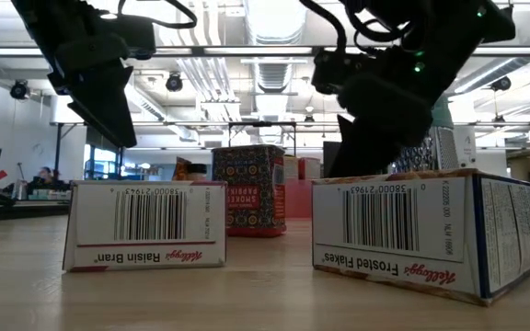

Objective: Pick & Place Kitchen Items
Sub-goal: Put the red seasoning can into the red bin

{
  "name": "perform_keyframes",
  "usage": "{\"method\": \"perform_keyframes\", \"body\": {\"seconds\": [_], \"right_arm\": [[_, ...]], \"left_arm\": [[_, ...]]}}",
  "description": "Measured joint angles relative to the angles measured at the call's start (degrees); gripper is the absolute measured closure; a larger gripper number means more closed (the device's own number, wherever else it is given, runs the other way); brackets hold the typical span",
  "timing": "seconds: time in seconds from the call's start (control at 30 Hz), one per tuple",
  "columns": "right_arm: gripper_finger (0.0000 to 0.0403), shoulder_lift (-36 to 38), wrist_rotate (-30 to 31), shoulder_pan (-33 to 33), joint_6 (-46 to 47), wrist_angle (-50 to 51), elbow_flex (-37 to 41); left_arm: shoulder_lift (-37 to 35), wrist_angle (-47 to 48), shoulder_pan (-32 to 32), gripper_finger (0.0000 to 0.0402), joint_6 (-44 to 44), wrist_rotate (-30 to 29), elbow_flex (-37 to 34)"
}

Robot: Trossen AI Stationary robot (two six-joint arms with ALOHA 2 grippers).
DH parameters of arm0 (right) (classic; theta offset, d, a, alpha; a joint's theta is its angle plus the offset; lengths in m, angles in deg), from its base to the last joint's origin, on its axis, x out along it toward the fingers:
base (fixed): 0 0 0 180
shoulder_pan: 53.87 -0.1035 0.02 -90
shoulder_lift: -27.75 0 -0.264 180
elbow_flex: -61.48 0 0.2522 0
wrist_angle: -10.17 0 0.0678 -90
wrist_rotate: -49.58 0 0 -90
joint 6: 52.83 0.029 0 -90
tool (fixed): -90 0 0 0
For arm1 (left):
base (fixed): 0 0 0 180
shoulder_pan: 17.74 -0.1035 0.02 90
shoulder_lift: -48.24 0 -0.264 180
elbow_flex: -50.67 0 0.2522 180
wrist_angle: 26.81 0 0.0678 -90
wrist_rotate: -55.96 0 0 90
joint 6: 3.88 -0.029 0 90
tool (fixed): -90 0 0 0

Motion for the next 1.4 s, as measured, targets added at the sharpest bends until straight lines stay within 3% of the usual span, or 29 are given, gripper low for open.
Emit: {"method": "perform_keyframes", "body": {"seconds": [0.63, 0.8, 1.17, 1.4], "right_arm": [[0.0068, -0.4, -3.0, -0.3, -1.5, -10.1, 1.0], [0.0049, -3.3, -2.9, -0.3, -2.5, -13.3, 1.1], [0.0064, -11.1, -1.6, 0.4, -4.5, -19.3, -1.6], [0.0073, -12.3, -1.2, 1.9, -5.2, -21.1, -2.6]], "left_arm": [[0.0, -0.1, 0.0, 0.0019, 0.0, 0.0, 0.0], [0.0, 0.0, 0.0, 0.0019, 0.0, 0.0, 0.0], [0.0, -0.5, 0.0, 0.0019, 0.0, 0.0, 0.0], [0.0, -0.6, 0.0, 0.0019, 0.0, 0.0, -0.1]]}}
